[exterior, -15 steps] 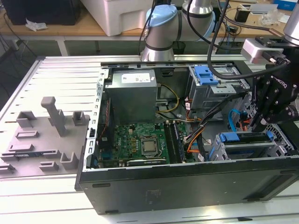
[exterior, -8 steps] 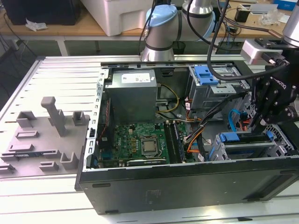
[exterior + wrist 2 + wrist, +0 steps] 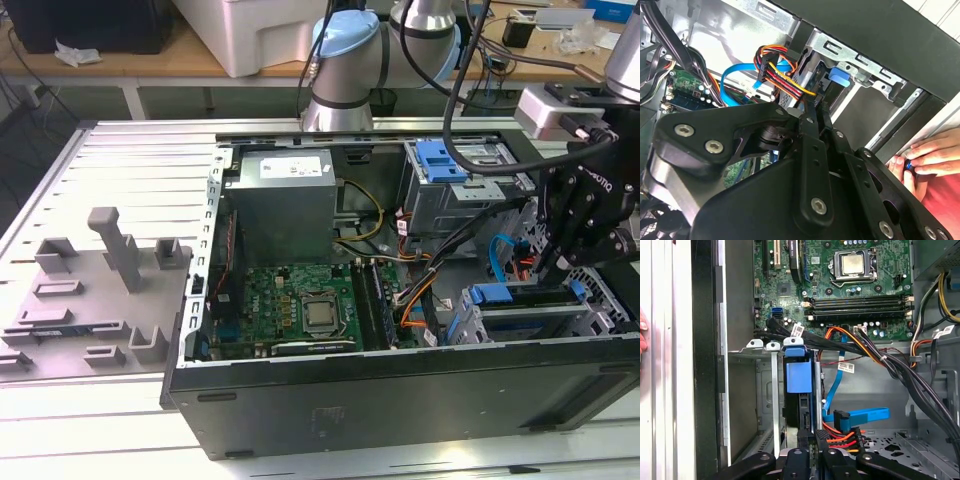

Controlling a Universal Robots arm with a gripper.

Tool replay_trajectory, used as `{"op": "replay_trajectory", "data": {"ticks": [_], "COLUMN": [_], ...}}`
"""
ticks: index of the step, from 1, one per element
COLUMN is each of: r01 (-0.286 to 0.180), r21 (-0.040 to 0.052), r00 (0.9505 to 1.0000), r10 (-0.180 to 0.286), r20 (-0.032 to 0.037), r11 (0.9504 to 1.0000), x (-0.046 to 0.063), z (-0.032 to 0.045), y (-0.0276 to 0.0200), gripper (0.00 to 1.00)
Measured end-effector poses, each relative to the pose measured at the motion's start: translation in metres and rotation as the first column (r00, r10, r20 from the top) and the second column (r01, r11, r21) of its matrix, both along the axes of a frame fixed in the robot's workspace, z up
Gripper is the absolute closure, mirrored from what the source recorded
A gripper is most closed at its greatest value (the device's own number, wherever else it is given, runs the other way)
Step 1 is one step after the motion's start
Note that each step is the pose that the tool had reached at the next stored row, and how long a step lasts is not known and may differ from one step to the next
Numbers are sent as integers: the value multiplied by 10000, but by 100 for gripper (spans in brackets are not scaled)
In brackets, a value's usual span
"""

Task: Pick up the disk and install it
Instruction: 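Insert the first disk wire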

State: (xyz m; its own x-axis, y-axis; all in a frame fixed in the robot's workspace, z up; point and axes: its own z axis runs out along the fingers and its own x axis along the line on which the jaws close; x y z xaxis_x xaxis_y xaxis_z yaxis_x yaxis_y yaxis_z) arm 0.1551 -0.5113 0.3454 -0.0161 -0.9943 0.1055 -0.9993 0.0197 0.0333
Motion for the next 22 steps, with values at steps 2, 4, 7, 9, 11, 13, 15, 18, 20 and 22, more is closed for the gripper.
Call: {"op": "replay_trajectory", "data": {"ticks": [2, 4, 7, 9, 11, 13, 15, 18, 20, 22], "r01": [-13, -13, -13, -12, -12, -12, -13, -13, -13, -13], "r21": [1, 1, 0, 0, 0, 0, -1, 0, 0, 0], "r00": [10000, 10000, 10000, 10000, 10000, 10000, 10000, 10000, 10000, 10000], "r10": [13, 13, 13, 12, 12, 12, 13, 13, 13, 13], "r20": [0, 0, 0, 0, 0, 0, 0, 0, 0, 0], "r11": [10000, 10000, 10000, 10000, 10000, 10000, 10000, 10000, 10000, 10000], "x": [0, 0, 0, 0, 1, 1, 2, 2, 2, 2], "z": [-2, -11, -14, -50, -50, -51, -53, -55, -58, -66], "y": [0, 0, 0, 0, 0, 0, 0, 0, 0, 0], "gripper": [83, 83, 83, 83, 83, 83, 83, 83, 83, 83]}}
